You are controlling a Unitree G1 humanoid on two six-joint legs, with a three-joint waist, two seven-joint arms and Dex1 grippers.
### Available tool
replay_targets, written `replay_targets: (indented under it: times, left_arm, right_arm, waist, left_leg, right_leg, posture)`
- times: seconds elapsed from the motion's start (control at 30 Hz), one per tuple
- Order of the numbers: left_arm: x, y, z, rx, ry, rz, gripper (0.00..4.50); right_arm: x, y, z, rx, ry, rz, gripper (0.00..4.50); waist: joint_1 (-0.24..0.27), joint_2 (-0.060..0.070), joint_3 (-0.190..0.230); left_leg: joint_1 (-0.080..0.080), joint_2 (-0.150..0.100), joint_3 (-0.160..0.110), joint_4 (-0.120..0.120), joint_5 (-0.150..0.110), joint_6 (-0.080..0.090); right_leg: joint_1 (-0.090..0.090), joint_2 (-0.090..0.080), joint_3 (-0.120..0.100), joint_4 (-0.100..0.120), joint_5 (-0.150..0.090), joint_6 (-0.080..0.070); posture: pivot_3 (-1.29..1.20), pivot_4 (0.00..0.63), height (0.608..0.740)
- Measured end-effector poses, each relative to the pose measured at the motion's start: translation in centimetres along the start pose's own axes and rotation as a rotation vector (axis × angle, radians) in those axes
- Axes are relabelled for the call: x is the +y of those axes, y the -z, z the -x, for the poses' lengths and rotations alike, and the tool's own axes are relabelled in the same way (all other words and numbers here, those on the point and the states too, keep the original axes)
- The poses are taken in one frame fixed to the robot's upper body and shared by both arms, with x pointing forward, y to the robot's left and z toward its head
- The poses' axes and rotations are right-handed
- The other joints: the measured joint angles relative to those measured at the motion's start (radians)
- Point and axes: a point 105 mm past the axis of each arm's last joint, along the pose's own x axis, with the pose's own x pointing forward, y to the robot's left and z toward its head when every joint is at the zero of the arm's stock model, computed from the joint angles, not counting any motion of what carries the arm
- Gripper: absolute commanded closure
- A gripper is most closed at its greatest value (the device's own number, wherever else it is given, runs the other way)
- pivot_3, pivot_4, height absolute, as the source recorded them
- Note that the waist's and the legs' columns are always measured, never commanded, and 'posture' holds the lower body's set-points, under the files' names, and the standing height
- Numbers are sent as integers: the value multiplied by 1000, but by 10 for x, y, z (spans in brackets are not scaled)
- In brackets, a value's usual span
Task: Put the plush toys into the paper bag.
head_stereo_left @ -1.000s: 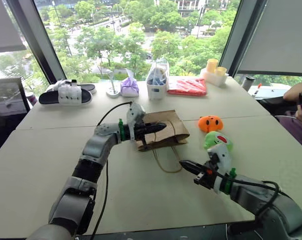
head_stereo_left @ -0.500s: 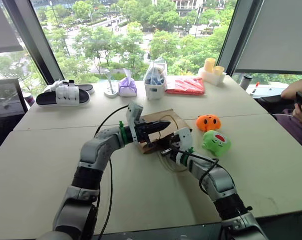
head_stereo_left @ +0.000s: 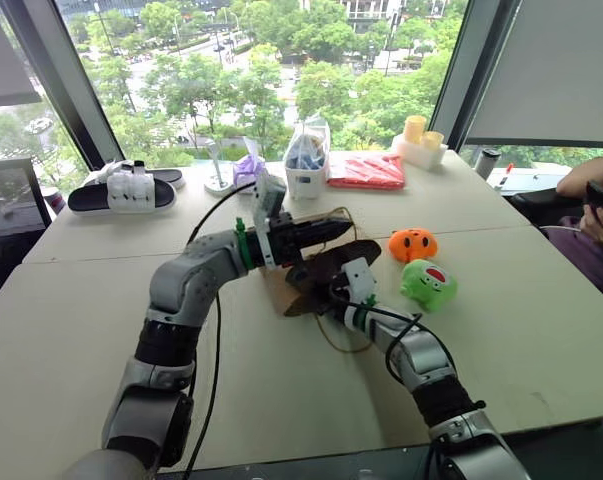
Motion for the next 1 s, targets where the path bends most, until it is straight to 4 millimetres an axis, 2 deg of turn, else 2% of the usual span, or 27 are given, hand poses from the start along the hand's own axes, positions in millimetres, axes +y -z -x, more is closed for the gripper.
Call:
replay_targets:
  times: [0.07,0.27,0.53,0.67,0.73,0.83,0.9,0.97,1.0]
  left_arm:
    - [-2,-5,-3,-21,3,-7,4451]
    - [16,0,6,-66,-92,47,4451]
    - [24,6,12,-61,-127,70,4451]
    - [30,14,20,-41,-170,58,4451]
    - [32,14,23,-37,-181,55,4451]
    - [31,16,23,-35,-177,59,4500]
    - [30,18,22,-30,-167,66,4500]
    - [29,22,24,-25,-162,78,4500]
    - [29,25,25,-21,-159,88,4500]
  right_arm:
    - [2,1,0,2,-8,-3,4500]
    - [4,2,2,11,-9,2,4500]
    - [1,2,10,-8,5,-4,4500]
    - [-6,-10,42,-120,43,-38,4500]
    - [-3,-24,69,-190,30,-50,4500]
    - [8,-57,103,-306,-18,-109,3691]
    - [9,-74,124,-348,-31,-116,2698]
    - [-1,-79,139,-365,10,-139,1758]
    - [-13,-77,147,-355,62,-146,1275]
  waist:
    - [-2,1,0]
    - [1,0,0]
    - [3,0,0]
    - [11,0,0]
    - [12,0,0]
    - [8,0,0]
    - [9,0,0]
    - [11,0,0]
    - [11,0,0]
  left_leg:
    - [1,0,0,0,0,0]
    - [1,0,1,0,0,0]
    - [1,0,1,0,0,0]
    - [-2,-1,0,0,0,0]
    - [-2,-2,0,0,0,0]
    - [-2,-1,-1,0,-1,1]
    - [-2,0,-1,0,-2,4]
    - [-1,-1,-1,1,-2,5]
    - [-1,-1,0,1,-2,5]
  right_leg:
    - [0,0,0,0,0,0]
    - [0,0,0,1,0,0]
    - [0,0,0,1,0,0]
    - [-1,0,0,0,0,0]
    - [-1,0,0,0,0,0]
    - [-1,0,0,0,0,0]
    - [-1,0,0,0,0,0]
    - [-1,0,0,0,0,0]
    - [-1,0,0,0,0,0]
  posture:
    - [0,150,740]
    - [0,150,740]
    - [0,150,740]
    - [0,150,740]
    - [0,150,740]
    - [0,150,740]
    - [0,150,740]
    - [0,150,740]
    - [0,150,740]
